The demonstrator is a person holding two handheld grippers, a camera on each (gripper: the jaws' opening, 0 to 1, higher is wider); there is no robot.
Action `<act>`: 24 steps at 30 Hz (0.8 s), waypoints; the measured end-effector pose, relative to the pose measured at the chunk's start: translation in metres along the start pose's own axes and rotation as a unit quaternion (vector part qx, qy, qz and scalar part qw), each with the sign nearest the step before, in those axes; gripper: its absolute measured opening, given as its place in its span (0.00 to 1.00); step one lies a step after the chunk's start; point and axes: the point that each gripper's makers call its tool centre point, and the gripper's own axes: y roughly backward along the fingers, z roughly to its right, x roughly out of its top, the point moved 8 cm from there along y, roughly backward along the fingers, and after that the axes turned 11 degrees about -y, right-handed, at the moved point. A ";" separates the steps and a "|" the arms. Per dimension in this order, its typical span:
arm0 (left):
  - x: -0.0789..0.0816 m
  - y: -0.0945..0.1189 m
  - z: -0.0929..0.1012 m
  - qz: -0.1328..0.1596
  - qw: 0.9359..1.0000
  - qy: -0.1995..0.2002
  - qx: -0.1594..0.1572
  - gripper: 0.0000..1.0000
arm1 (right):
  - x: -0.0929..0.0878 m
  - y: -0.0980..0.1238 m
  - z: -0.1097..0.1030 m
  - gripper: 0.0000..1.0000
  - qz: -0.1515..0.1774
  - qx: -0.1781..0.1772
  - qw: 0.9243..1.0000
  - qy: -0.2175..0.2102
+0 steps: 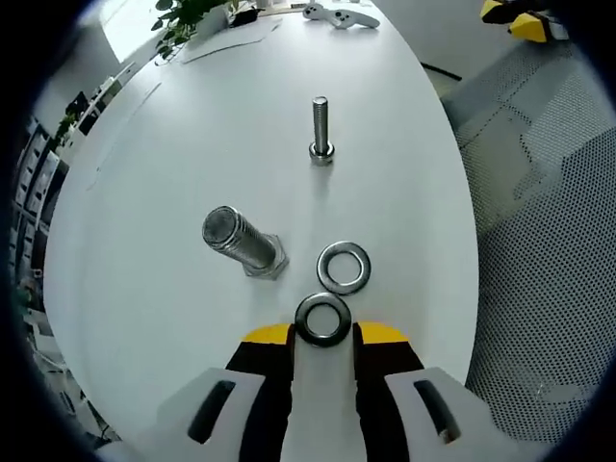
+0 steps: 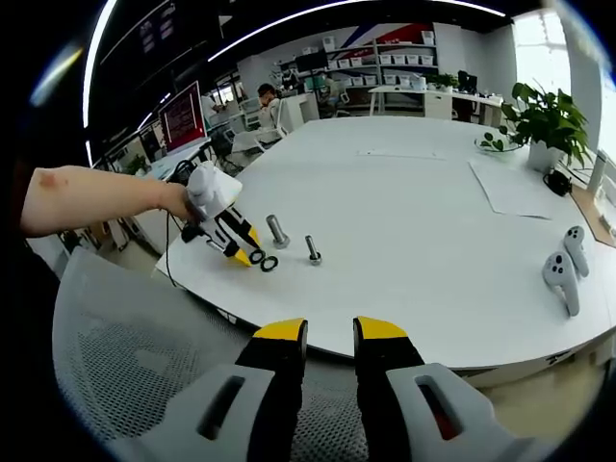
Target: Place the washer onto the threaded stud by aligning its center hole with the stud, sliding it down to the base, and recovering from edge contact or off-axis alignment until the washer reaches the visible bottom stop.
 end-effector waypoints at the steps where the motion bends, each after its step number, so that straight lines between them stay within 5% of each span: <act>1: 0.000 0.000 -0.001 0.000 1.000 0.005 0.001 0.21 | 0.000 0.000 0.000 0.22 0.000 0.000 1.000 0.001; 24: 0.004 -0.003 -0.003 0.018 1.000 0.016 0.005 0.29 | 0.000 0.000 0.001 0.22 -0.001 0.001 1.000 0.002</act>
